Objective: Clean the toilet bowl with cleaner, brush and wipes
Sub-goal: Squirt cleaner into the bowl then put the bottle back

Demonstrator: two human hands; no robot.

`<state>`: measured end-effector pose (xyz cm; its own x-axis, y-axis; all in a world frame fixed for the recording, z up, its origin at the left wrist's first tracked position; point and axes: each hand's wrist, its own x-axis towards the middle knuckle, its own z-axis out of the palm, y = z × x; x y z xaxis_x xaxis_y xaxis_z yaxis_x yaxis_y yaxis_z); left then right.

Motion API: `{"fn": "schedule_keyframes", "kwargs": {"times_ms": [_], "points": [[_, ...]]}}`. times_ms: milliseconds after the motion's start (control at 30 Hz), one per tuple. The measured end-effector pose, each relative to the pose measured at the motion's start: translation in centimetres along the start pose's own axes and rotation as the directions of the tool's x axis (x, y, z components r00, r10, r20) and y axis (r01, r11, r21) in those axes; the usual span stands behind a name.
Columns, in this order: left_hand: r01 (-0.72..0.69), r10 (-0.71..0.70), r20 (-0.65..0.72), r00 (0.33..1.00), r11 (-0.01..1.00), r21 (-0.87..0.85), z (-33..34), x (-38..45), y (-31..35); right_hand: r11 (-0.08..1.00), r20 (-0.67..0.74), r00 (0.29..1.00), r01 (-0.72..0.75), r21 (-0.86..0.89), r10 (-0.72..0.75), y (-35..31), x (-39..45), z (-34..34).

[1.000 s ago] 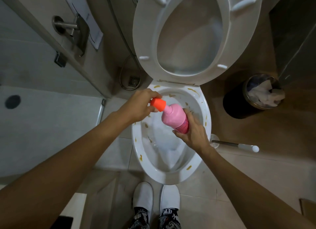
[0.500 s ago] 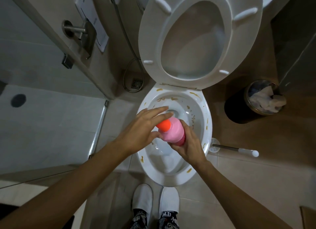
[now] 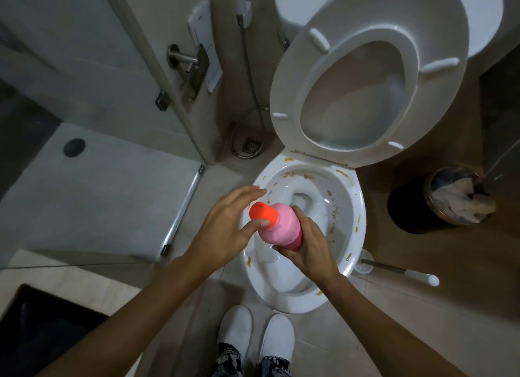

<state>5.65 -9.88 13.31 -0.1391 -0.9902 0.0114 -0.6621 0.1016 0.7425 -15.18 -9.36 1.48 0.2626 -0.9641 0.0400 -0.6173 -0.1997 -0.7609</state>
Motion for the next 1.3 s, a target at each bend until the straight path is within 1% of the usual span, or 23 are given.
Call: {"fn": "schedule_keyframes", "kwargs": {"times_ms": [67, 167, 300, 333, 400, 500, 567, 700, 800, 867, 967, 1033, 1133, 1167, 1233, 1300], "points": [[0.065, -0.06, -0.069, 0.996, 0.995, 0.071, -1.1, -1.2, 0.1, 0.999, 0.028, 0.999, 0.037, -0.01, -0.037, -1.3, 0.3, -0.1], [0.1, -0.092, -0.132, 0.987, 0.994, 0.052, -3.0, -3.2, 0.2, 0.997, 0.071, 0.995, 0.074, -0.015, -0.072, -3.7, 0.6, 0.2], [0.055, -0.051, -0.12, 0.991, 0.998, 0.028, -6.5, -6.4, 0.6, 0.996, 0.125, 0.988, 0.086, 0.014, -0.087, -7.3, 0.2, 1.2], [0.062, -0.057, -0.127, 0.99, 0.997, 0.036, -7.4, -7.2, 0.6, 0.996, 0.137, 0.986, 0.09, 0.026, -0.093, -8.2, 0.0, 1.5], [0.127, -0.114, -0.178, 0.977, 0.99, 0.059, -9.2, -8.9, 0.7, 0.995, 0.172, 0.98, 0.091, 0.05, -0.098, -10.3, -0.5, 2.2], [0.22, -0.199, -0.257, 0.946, 0.974, 0.056, -11.8, -11.7, 1.1, 0.988, 0.235, 0.961, 0.135, 0.07, -0.148, -13.8, -1.2, 3.6], [0.25, -0.234, -0.265, 0.936, 0.968, 0.028, -13.4, -13.6, 1.5, 0.986, 0.315, 0.935, 0.145, 0.077, -0.162, -16.0, -1.8, 4.5], [0.24, -0.231, -0.249, 0.941, 0.971, 0.006, -16.0, -17.6, 0.7, 0.982, 0.345, 0.92, 0.158, 0.102, -0.184, -18.5, -3.3, 7.0], [0.308, -0.294, -0.291, 0.91, 0.951, 0.002, -17.8, -21.0, -0.5, 0.975, 0.38, 0.899, 0.191, 0.11, -0.219, -20.5, -4.4, 9.4], [0.363, -0.34, -0.348, 0.874, 0.932, -0.002, -19.1, -23.3, -1.3, 0.967, 0.39, 0.886, 0.217, 0.131, -0.252, -22.5, -5.1, 10.9], [0.473, -0.434, -0.377, 0.818, 0.881, 0.014, -20.9, -26.6, -2.7, 0.949, 0.42, 0.851, 0.27, 0.163, -0.314, -25.5, -6.0, 13.1], [0.468, -0.433, -0.391, 0.812, 0.884, -0.009, -22.1, -28.6, -3.3, 0.943, 0.448, 0.83, 0.284, 0.172, -0.331, -27.3, -6.6, 14.9], [0.405, -0.38, -0.368, 0.849, 0.914, -0.009, -24.2, -31.1, -4.3, 0.941, 0.468, 0.817, 0.29, 0.173, -0.338, -29.9, -7.2, 17.4], [0.404, -0.381, -0.355, 0.854, 0.915, -0.011, -25.0, -31.9, -4.6, 0.939, 0.474, 0.811, 0.291, 0.182, -0.343, -30.7, -7.4, 18.1], [0.434, -0.416, -0.346, 0.841, 0.901, -0.028, -26.5, -33.3, -5.7, 0.931, 0.477, 0.8, 0.301, 0.208, -0.365, -32.0, -7.6, 19.7], [0.463, -0.438, -0.381, 0.814, 0.886, -0.029, -27.7, -34.4, -6.8, 0.925, 0.483, 0.79, 0.304, 0.227, -0.378, -33.3, -7.8, 21.2]]}}
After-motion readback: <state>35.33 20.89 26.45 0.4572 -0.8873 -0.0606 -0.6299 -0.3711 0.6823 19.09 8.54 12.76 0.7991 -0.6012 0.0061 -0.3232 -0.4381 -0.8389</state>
